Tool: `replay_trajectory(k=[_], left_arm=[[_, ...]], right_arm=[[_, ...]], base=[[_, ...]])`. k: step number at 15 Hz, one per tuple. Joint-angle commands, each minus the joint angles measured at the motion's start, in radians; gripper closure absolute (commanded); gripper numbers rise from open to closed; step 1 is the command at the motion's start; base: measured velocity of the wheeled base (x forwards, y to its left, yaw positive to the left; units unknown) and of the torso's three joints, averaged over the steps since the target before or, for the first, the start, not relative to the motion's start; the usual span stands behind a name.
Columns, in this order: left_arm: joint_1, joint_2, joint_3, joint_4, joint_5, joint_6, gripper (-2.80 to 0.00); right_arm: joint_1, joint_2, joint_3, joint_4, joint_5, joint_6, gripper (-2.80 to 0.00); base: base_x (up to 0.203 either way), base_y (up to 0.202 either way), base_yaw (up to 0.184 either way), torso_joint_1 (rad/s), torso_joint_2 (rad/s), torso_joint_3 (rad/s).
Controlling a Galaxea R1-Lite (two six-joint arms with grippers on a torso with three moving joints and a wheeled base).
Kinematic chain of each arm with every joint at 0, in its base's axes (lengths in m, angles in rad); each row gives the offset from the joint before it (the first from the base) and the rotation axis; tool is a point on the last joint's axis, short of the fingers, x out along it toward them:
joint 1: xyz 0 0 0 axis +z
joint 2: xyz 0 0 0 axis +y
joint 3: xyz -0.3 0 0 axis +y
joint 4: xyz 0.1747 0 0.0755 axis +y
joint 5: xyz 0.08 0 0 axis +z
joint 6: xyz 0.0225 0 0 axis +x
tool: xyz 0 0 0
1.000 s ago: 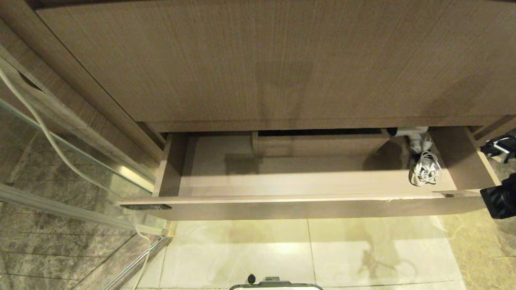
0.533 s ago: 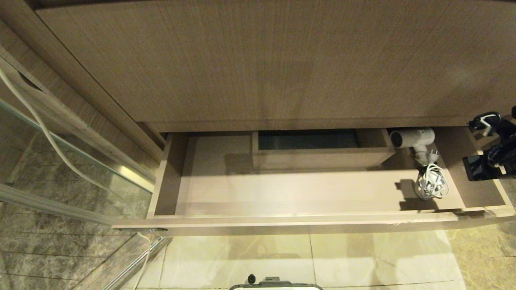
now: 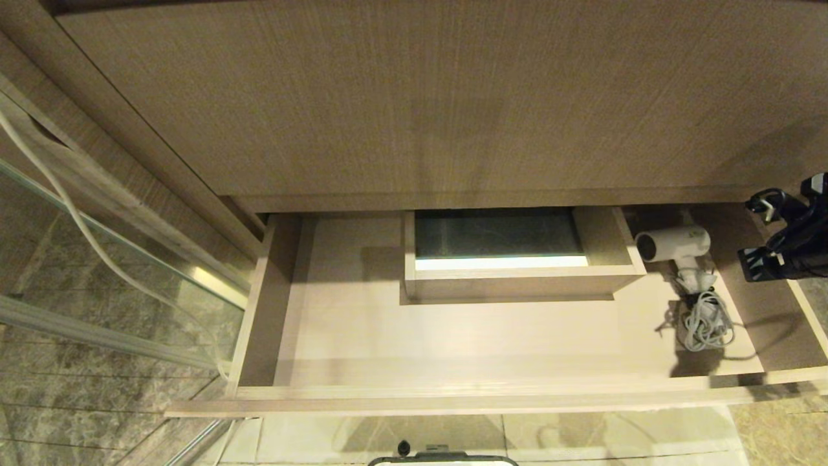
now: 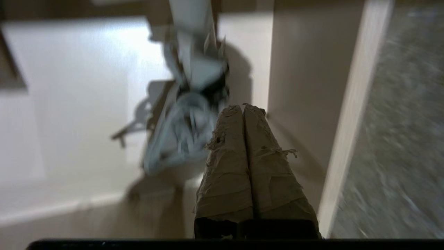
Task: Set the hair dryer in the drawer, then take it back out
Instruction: Pull open the drawer, then take the hairdryer out
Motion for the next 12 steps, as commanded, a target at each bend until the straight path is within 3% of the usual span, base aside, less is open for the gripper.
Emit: replay_trajectory(k=[1,5,6,12], left_arm=[[0.000,0.000,0.000,0.000,0.000,-0.001,0.00],[0.000,0.000,0.000,0.000,0.000,-0.001,0.00],[0.000,0.000,0.002,0.000,0.000,-0.001,0.00],[0.000,0.000,0.000,0.000,0.000,-0.001,0.00]], right_arm=[[-0.002,0.091,-0.058,-0.005,0.001,0.029,0.00],[-0.007,0.166,-0.099,-0.068,0.032,0.071,0.00],[-0.013,0.173,-0.111,-0.060,0.060,0.067,-2.80],[-0.032,0.116,-0.105,0.013,0.065,0.062,-2.80]], base=[[0.000,0.000,0.000,0.000,0.00,0.000],[0.000,0.000,0.000,0.000,0.00,0.000],[0.000,0.000,0.000,0.000,0.00,0.000],[0.000,0.000,0.000,0.000,0.00,0.000]])
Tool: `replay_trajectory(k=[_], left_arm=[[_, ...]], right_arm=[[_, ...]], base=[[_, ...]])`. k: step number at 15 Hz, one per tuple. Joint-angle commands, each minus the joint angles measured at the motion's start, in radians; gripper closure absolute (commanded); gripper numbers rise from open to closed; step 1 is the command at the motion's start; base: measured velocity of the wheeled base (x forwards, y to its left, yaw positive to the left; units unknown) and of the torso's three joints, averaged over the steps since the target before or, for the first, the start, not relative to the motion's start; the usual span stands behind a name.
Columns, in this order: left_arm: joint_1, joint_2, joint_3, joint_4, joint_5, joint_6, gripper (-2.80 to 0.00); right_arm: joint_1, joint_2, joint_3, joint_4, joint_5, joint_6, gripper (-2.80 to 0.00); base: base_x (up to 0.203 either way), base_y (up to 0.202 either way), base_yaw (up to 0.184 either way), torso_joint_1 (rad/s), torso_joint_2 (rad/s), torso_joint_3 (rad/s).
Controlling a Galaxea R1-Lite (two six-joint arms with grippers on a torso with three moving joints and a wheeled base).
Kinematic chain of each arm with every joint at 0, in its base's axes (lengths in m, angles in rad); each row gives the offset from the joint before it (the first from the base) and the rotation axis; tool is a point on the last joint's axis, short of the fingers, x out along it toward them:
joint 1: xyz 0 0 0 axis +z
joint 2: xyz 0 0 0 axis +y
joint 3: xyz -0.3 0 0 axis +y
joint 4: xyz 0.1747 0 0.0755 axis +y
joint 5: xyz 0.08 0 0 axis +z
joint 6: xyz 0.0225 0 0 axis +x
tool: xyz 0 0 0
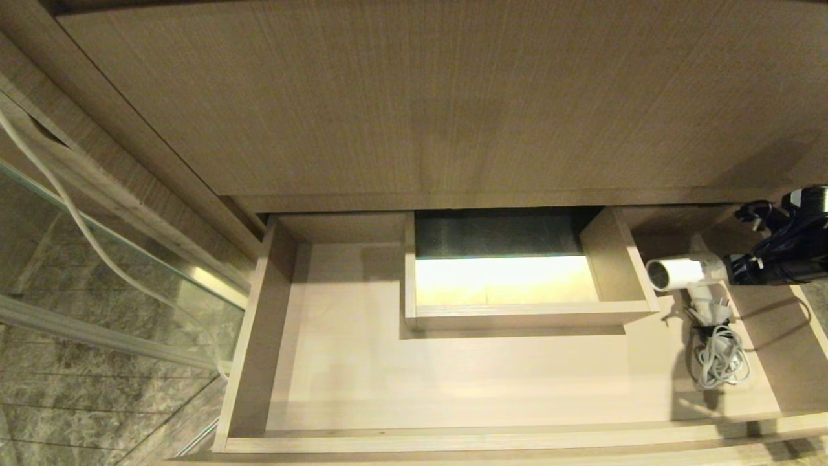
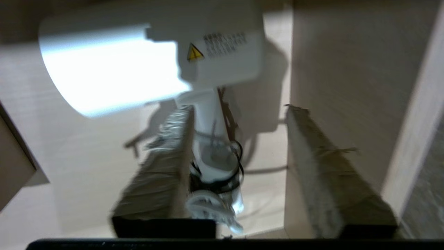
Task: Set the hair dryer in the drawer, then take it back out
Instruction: Take the hairdryer out
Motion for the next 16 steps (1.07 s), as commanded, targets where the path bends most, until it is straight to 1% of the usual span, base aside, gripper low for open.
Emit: replay_trajectory(k=[1,3,5,8,10,14,16], left_arm=[[0.000,0.000,0.001,0.000,0.000,0.000,0.00],[0.000,0.000,0.000,0.000,0.000,0.000,0.00],[0.000,0.000,0.002,0.000,0.000,0.001,0.00],[0.000,0.000,0.000,0.000,0.000,0.000,0.00],[0.000,0.000,0.000,0.000,0.000,0.000,0.00],[0.000,0.000,0.002,0.000,0.000,0.000,0.00],[0.000,0.000,0.000,0.000,0.000,0.000,0.00]], right_arm=[[-0.011,-0.052,0.040,0.015,0.002,-0.003,-2.80],[-0.022,-0.080,0.115,0.057,0.003,-0.003,-2.80],[-0.029,-0.073,0.145,0.098,0.009,0.009,-2.80],[-0.034,-0.023,0.121,0.096,0.093,-0.002,-2.80],[-0.035,-0.001,0.095,0.093,0.114,-0.009,-2.80],[-0.038,0.046,0.084,0.053,0.164,-0.068,-2.80],[-0.038,0.069,0.062,0.051,0.169,-0.070,-2.80]], base=[[0.000,0.000,0.000,0.000,0.00,0.000],[0.000,0.000,0.000,0.000,0.00,0.000],[0.000,0.000,0.000,0.000,0.00,0.000],[0.000,0.000,0.000,0.000,0.00,0.000],[0.000,0.000,0.000,0.000,0.00,0.000],[0.000,0.000,0.000,0.000,0.00,0.000],[0.000,0.000,0.000,0.000,0.00,0.000]])
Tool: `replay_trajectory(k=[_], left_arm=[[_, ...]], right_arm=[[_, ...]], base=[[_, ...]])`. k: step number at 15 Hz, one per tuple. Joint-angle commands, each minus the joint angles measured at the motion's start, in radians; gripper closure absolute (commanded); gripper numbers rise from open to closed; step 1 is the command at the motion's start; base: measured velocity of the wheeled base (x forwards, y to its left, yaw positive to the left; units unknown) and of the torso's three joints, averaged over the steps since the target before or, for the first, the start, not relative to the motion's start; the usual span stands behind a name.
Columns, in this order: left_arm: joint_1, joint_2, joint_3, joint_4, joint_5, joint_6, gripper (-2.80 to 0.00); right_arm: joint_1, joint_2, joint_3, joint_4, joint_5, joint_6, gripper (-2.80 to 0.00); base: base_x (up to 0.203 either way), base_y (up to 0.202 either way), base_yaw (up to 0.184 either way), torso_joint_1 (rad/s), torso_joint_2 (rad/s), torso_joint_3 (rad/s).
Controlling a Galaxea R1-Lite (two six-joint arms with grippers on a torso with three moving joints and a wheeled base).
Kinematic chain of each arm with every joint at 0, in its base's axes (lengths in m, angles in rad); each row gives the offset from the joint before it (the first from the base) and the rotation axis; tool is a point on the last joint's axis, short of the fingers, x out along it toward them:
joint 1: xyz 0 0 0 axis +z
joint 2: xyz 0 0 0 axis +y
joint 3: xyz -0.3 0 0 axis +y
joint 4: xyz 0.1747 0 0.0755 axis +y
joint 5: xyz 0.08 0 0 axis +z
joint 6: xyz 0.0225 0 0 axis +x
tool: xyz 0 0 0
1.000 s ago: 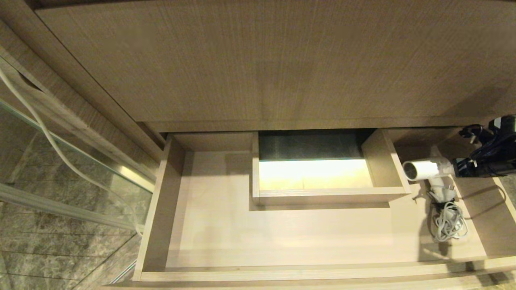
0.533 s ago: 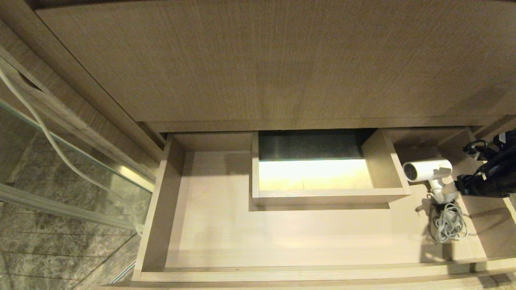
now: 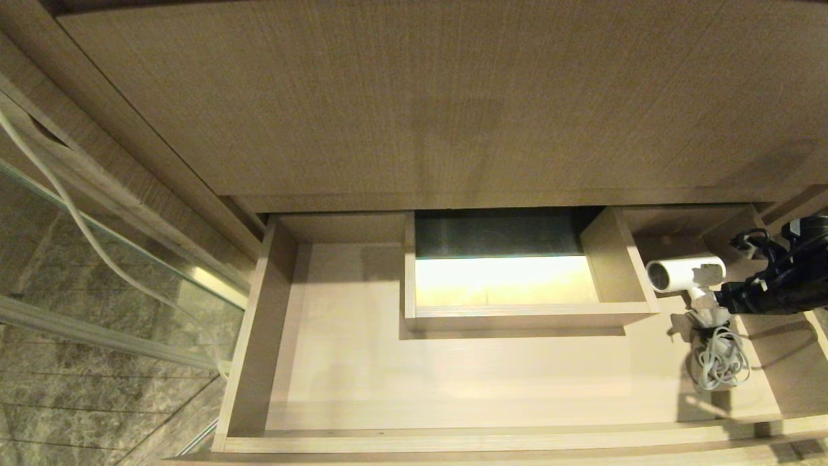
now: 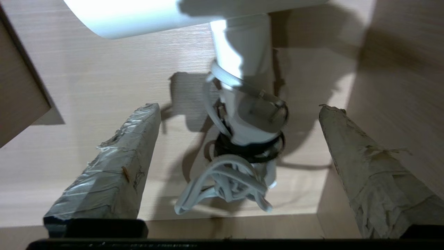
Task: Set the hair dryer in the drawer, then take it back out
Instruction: Take the hairdryer out
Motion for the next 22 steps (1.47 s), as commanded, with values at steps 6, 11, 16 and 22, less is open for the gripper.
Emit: replay_trajectory(k=[6,11,16,22], left_arm=[[0.000,0.000,0.000,0.000,0.000,0.000,0.00],[0.000,0.000,0.000,0.000,0.000,0.000,0.00],[0.000,0.000,0.000,0.000,0.000,0.000,0.00],[0.000,0.000,0.000,0.000,0.000,0.000,0.00]], right_arm=[[-0.001,0.101,-0.103,-0.016,0.044,-0.006,-2.80],[-0.001,0.139,-0.124,-0.016,0.046,-0.011,-2.80],[0.002,0.174,-0.160,-0.016,0.074,-0.028,-2.80],[0.007,0.199,-0.175,-0.017,0.081,-0.040,-2.80]], base=[[0.000,0.000,0.000,0.000,0.00,0.000],[0.000,0.000,0.000,0.000,0.00,0.000],[0.000,0.000,0.000,0.000,0.00,0.000],[0.000,0.000,0.000,0.000,0.00,0.000]])
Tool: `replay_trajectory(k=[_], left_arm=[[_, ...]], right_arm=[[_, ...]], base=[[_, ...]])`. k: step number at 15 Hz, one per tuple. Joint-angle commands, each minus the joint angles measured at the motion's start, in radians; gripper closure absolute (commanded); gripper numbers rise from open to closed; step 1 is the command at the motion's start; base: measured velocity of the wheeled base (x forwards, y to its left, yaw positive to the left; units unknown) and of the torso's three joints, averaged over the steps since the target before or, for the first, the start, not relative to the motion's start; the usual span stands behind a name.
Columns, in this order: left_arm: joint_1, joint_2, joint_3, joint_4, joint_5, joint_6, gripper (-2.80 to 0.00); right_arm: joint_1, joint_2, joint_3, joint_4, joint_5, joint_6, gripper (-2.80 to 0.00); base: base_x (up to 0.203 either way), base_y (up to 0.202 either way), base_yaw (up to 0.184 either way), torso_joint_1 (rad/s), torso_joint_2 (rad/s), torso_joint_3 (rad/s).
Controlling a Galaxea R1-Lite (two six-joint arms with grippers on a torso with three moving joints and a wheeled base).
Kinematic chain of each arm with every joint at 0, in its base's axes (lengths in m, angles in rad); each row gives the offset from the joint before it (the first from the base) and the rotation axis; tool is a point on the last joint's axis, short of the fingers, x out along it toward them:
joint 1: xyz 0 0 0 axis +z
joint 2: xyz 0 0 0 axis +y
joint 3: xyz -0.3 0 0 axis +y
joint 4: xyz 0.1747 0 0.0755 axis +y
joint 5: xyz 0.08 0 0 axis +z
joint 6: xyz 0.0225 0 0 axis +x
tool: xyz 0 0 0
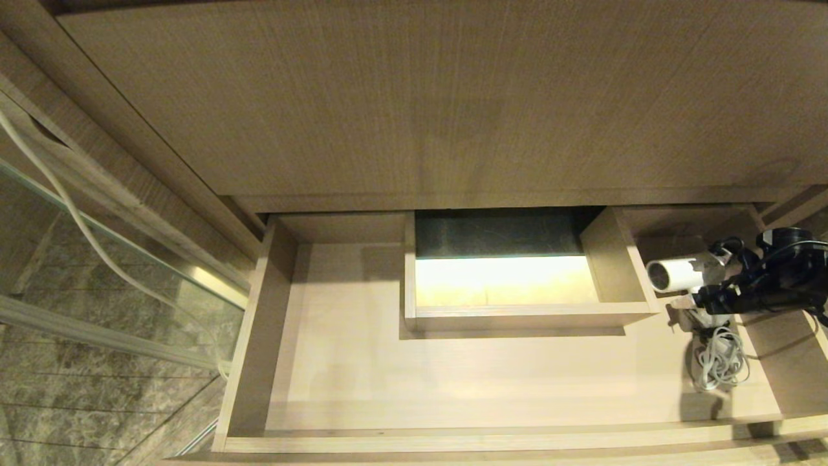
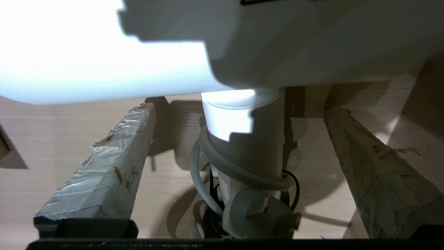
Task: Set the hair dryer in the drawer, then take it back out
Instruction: Take the hairdryer out
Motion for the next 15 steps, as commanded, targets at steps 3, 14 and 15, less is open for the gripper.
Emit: replay_trajectory(k=[3,14,15], left_arm=[[0.000,0.000,0.002,0.000,0.000,0.000,0.00],[0.000,0.000,0.001,0.000,0.000,-0.001,0.00],[0.000,0.000,0.000,0.000,0.000,-0.001,0.00]], right_arm=[[-0.001,0.017,-0.002,-0.009,0.002,-0.018,-2.80],[0.000,0.007,-0.005,-0.019,0.031,-0.064,-2.80],[0.000,0.000,-0.005,-0.021,0.031,-0.064,-2.80]], base=[[0.000,0.000,0.000,0.000,0.00,0.000],[0.000,0.000,0.000,0.000,0.00,0.000],[0.000,0.000,0.000,0.000,0.00,0.000]])
